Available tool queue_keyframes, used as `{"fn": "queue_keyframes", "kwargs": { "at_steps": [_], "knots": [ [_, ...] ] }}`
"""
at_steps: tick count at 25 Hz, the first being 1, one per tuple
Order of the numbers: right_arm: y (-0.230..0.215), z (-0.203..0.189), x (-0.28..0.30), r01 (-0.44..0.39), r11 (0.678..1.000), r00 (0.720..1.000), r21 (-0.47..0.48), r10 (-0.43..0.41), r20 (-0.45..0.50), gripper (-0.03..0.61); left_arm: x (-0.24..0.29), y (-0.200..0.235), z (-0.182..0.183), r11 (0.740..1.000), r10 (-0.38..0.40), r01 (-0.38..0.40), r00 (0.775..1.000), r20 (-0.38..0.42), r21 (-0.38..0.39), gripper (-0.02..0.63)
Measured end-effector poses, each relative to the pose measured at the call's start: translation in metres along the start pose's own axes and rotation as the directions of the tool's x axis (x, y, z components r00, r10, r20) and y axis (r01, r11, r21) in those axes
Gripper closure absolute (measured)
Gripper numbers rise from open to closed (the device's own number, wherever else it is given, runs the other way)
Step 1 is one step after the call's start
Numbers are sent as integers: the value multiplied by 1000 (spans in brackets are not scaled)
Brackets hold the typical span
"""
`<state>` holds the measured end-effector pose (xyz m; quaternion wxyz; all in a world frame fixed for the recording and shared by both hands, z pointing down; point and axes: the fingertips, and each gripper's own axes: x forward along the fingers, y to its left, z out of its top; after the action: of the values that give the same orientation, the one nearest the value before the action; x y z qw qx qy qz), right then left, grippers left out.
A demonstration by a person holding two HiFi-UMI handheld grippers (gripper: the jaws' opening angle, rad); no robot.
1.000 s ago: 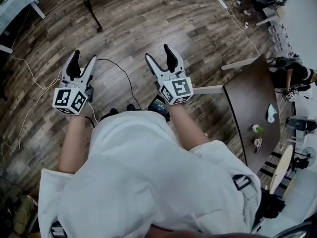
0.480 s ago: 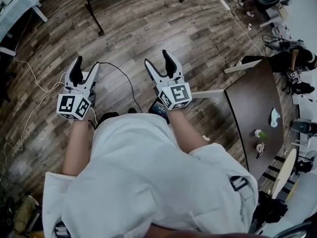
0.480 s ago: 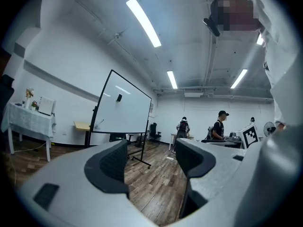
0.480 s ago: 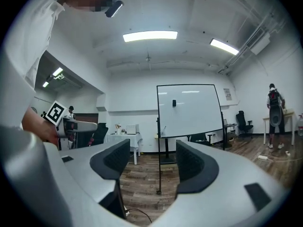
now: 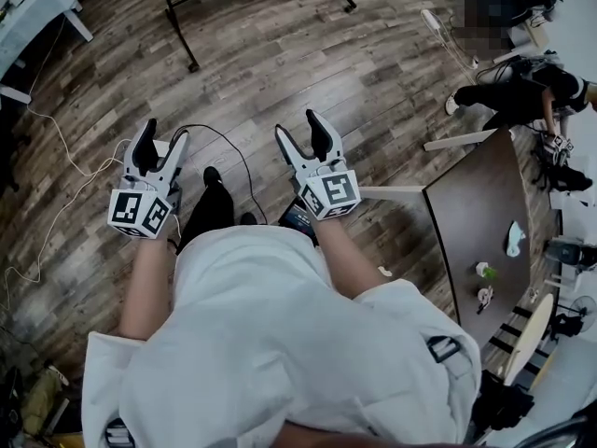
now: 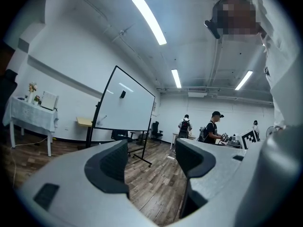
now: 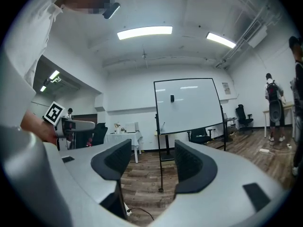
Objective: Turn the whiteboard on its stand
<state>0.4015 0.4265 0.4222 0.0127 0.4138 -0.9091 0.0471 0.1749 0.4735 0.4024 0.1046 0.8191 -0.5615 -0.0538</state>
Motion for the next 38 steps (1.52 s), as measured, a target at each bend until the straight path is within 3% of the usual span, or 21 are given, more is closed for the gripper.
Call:
{"fn": "queue_keyframes", "kwargs": {
  "at_steps": [6, 13, 27, 38],
  "knots": [
    [-15, -3, 63, 20, 1000, 1000, -21, -21, -24, 301, 47, 53, -11, 999, -14, 13, 1000, -14, -31, 310],
    [-36, 20, 161, 15, 998, 999, -63, -17, -29, 301, 132, 120, 17, 998, -52, 53, 999, -15, 35, 310],
    [-63, 40, 329, 54, 994, 998, -97, -57, -29, 302, 233, 263, 44, 997, -71, 71, 997, -7, 6, 310],
    [-122, 41, 420, 45, 996, 999, -81, -47, -20, 311, 326, 321, 56, 999, -37, 37, 999, 8, 25, 310]
  ]
}}
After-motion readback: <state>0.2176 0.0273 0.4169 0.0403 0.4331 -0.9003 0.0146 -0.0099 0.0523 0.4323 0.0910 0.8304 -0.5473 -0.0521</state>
